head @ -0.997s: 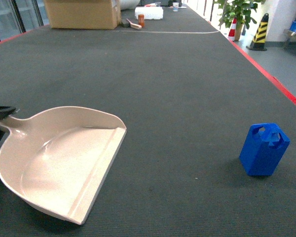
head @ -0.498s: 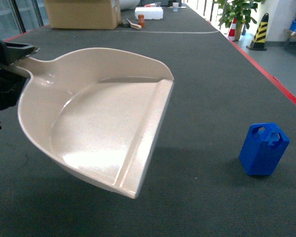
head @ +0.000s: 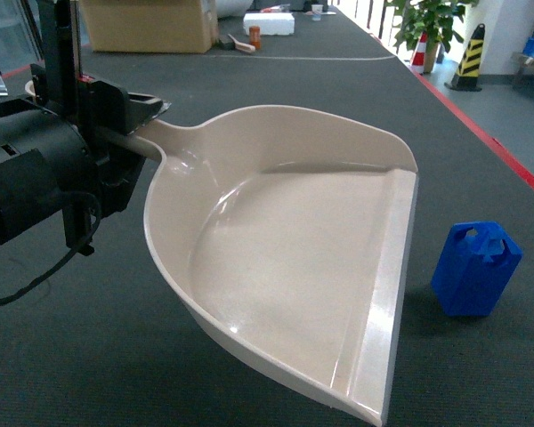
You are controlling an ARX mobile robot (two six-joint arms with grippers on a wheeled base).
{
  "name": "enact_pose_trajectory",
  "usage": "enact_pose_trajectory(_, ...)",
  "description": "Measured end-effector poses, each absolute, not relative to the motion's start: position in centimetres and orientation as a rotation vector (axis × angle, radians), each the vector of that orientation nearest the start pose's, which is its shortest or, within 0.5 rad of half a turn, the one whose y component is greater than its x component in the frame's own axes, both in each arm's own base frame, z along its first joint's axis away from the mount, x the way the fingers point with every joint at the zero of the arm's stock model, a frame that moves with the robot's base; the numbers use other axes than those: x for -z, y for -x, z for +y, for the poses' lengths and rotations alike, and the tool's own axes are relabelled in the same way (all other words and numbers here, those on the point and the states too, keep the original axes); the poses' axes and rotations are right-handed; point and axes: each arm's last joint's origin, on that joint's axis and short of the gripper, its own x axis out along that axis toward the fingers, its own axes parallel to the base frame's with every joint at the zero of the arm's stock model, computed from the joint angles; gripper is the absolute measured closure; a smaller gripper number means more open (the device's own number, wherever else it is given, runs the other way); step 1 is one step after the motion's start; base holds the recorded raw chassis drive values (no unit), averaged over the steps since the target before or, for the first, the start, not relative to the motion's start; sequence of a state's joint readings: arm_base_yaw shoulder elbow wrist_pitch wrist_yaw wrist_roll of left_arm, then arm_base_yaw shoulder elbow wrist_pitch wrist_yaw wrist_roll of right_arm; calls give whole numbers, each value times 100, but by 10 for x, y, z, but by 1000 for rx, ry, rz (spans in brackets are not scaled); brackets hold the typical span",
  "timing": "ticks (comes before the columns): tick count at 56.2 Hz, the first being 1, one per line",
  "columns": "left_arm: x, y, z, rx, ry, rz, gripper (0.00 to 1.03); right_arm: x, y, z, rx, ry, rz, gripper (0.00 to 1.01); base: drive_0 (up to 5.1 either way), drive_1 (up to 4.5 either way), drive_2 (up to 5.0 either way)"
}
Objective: Place part in tray to right shelf
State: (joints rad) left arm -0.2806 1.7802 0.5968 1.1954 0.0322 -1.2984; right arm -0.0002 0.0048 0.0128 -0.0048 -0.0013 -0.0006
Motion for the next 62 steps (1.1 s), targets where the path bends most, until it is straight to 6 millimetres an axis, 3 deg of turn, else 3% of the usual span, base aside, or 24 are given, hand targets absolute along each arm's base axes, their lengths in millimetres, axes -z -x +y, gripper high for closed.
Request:
enact_pose_trajectory(16, -157, -306, -91, 260, 1269, 195, 84, -167, -97, 0, -1, 1, -2, 3, 0, 0, 0)
enact_pose_trajectory(25, -157, -306, -90, 254, 1266, 190, 84, -166, -105, -1, 105, -29, 230, 3, 0, 0, 0)
enact_pose_trajectory(31, -158, -306, -91, 258, 1266, 188, 84, -177, -124, -9, 128, -49, 261, 3, 0, 0, 0)
enact_pose_trajectory(38, -158, -306, -91, 258, 1266, 188, 84, -184, -160, -19, 30, -54, 306, 3, 0, 0, 0)
enact_pose_trajectory(48, -159, -306, -90, 258, 1266, 186, 85, -171, -214, -24, -141, -48, 473, 3, 0, 0, 0)
enact_pose_trajectory(55, -159, -306, -91, 258, 1266, 186, 85, -165, -245, -15, -239, 3, 545, 3, 0, 0, 0)
enact_pose_trajectory(62, -159, -306, -91, 258, 1266, 186, 85, -161, -264, -8, -264, 43, 564, 3, 0, 0, 0)
